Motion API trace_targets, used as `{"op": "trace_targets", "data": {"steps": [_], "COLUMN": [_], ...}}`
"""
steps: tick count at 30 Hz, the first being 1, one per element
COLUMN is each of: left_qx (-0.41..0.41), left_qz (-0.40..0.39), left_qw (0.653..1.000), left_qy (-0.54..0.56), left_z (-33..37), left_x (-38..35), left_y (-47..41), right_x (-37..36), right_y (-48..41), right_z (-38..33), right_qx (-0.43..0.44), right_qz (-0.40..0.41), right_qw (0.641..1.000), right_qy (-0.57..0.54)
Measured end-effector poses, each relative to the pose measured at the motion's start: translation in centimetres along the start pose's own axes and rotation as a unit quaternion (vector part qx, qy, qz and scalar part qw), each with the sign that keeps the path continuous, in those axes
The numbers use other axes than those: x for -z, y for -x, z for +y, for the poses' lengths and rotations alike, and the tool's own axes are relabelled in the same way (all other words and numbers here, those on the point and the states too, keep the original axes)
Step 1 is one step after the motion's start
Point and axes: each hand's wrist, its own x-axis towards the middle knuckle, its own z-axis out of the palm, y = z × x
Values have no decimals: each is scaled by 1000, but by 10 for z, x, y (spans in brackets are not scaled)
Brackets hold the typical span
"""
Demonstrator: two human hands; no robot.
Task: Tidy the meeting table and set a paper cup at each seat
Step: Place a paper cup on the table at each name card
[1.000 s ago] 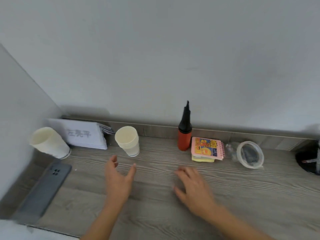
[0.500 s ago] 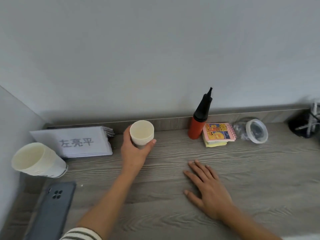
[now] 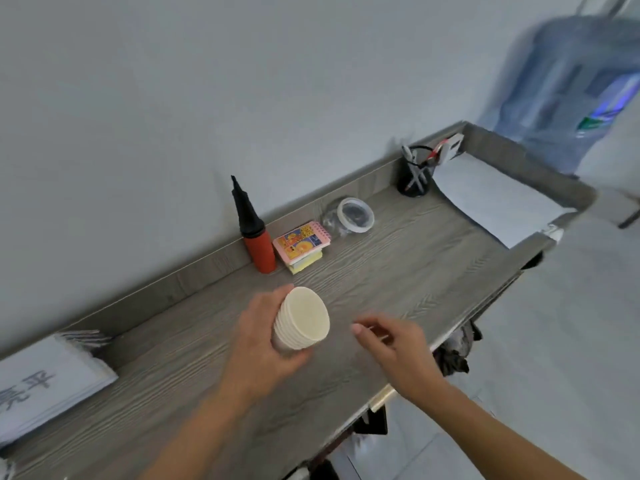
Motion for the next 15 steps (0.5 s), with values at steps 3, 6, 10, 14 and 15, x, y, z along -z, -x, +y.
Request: {"op": "trace_targets", "data": {"steps": [3, 6, 10, 14, 15], "left_qx": [-79, -146, -211, -259, -271], "left_qz": [-75, -133, -194, -241, -256], "left_qw": [994, 980, 958, 935, 928], "left_qy": [-2, -16, -28, -9, -9], "left_z": [48, 91, 131, 164, 173], "left_x": [-34, -66, -102, -134, -142], "left_y": [10, 22, 34, 43, 43], "right_x": [56, 90, 119, 147, 155], "right_y": [38, 70, 113, 157, 165], "right_z": [-5, 5, 29, 45, 48], "right_qx": [-40, -85, -139, -187, -197], "right_qz": [56, 81, 137, 206, 216], "right_qw": [995, 989, 973, 950, 946], "right_qy": [-73, -90, -122, -141, -142]}}
